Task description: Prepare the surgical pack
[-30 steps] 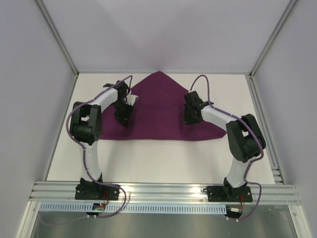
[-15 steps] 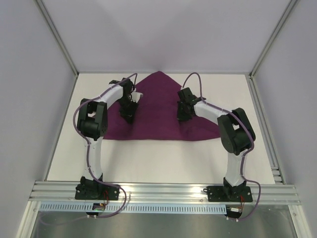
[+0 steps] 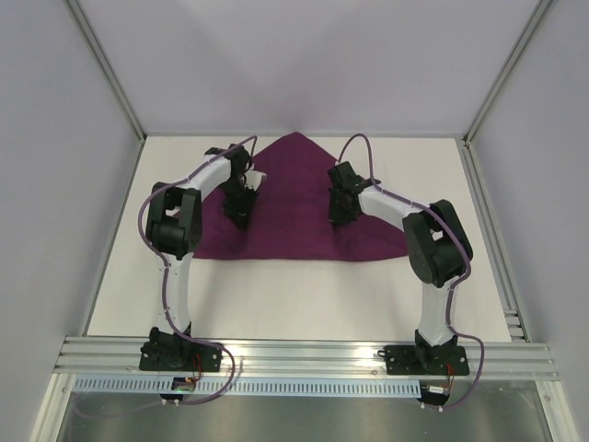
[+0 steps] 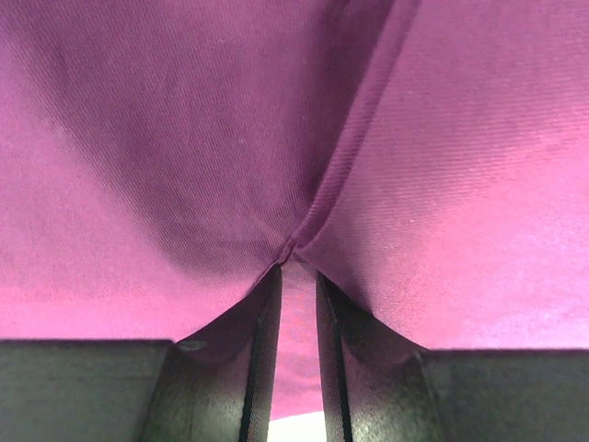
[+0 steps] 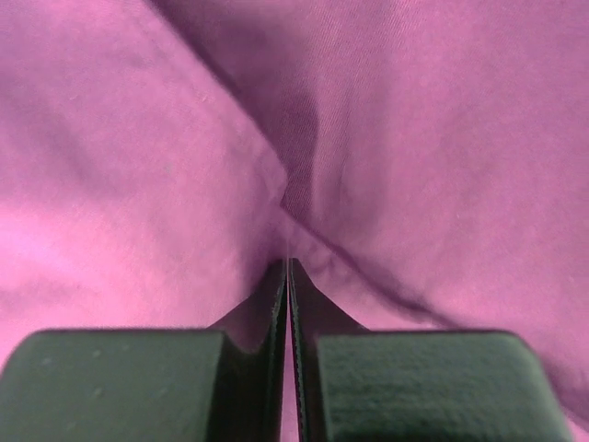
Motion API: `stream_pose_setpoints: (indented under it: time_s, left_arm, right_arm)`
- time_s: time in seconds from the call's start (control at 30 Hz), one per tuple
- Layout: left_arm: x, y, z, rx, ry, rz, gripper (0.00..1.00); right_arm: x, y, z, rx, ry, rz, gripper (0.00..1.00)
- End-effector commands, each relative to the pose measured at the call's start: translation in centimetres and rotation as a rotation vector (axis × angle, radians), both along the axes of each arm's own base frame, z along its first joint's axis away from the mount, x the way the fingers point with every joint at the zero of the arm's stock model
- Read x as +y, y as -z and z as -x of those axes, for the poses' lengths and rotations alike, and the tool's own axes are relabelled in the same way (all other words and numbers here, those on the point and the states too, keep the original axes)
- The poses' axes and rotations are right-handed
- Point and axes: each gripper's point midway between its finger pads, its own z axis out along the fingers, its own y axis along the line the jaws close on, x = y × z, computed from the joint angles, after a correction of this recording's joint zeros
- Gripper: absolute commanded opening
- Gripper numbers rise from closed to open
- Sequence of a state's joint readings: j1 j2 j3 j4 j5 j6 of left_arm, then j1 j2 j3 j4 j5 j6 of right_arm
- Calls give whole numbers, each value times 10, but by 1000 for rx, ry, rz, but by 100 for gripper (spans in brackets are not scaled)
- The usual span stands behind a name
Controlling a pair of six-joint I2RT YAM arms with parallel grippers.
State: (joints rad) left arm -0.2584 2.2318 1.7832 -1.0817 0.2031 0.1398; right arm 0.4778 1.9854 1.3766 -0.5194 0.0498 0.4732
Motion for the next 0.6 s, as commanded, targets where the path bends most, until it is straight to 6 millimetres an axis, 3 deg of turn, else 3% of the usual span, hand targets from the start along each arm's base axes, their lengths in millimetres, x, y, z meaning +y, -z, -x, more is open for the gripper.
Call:
stream_pose_setpoints:
  time_s: [0.0,0.07,0.2,0.33,0.57]
  left_arm:
    - [-10,-33,-4,-108,31,17,31]
    - [-3,-41,2,-118,30,4,31]
    - [7,-54,22,-136,49,-13,31]
    - [17,-37,50,-61,60,-39,31]
    - [22,-11,65,29,64,-65,31]
  right_arm:
    - [8,-62,-13,-150,-17,-22,4]
    - [6,-85,-11,-195,-24,-34,6]
    - [-3,-98,6,-222,-24,-25,7]
    - [-8,-85,27,-180,-20,-47,7]
    - [-10,-35,57,-71,-9,-84,5]
